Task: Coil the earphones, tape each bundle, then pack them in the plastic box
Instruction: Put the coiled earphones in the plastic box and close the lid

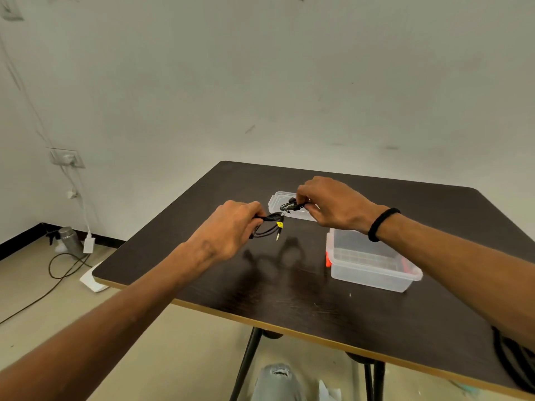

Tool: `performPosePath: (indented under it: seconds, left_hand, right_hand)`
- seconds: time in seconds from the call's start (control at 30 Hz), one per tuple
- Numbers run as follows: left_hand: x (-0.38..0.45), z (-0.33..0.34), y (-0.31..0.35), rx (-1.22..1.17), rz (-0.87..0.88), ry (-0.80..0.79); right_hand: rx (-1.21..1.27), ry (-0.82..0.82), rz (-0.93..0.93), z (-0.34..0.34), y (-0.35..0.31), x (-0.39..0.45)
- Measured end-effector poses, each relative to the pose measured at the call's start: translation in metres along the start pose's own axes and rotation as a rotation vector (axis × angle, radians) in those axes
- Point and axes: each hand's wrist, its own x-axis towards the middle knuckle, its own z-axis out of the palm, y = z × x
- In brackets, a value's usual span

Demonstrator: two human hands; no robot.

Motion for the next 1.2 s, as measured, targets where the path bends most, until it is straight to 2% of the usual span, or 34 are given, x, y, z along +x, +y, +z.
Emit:
performPosePath:
  seconds: [0.33,0.6,0.8,1.07,1.2]
  left_hand:
    - [0.032,-0.013,0.064,-0.024,0.17,0.034]
    - [0.041,0.02,0.119,-0.044,0.33,-0.038]
    - [0.045,0.045,0.142,0.034,0.342,-0.162]
    - [0.054,0.056,0.15,0.152,0.3,-0.299]
    - [0.063,0.052,0.15,0.218,0.295,-0.356]
  right_hand:
    - [0.008,0.153,0.146,-0.059,0.028,-0.064]
    - [0.368,0.372,0.503,-0.063,0.038,-0.143]
    - [0.506,0.337,0.644,-0.035,0.04,-0.179]
    - [0.556,0.321,0.621,-0.016,0.026,-0.181]
    - [0.383,0.269,0.593,-0.013,0.022,-0.18]
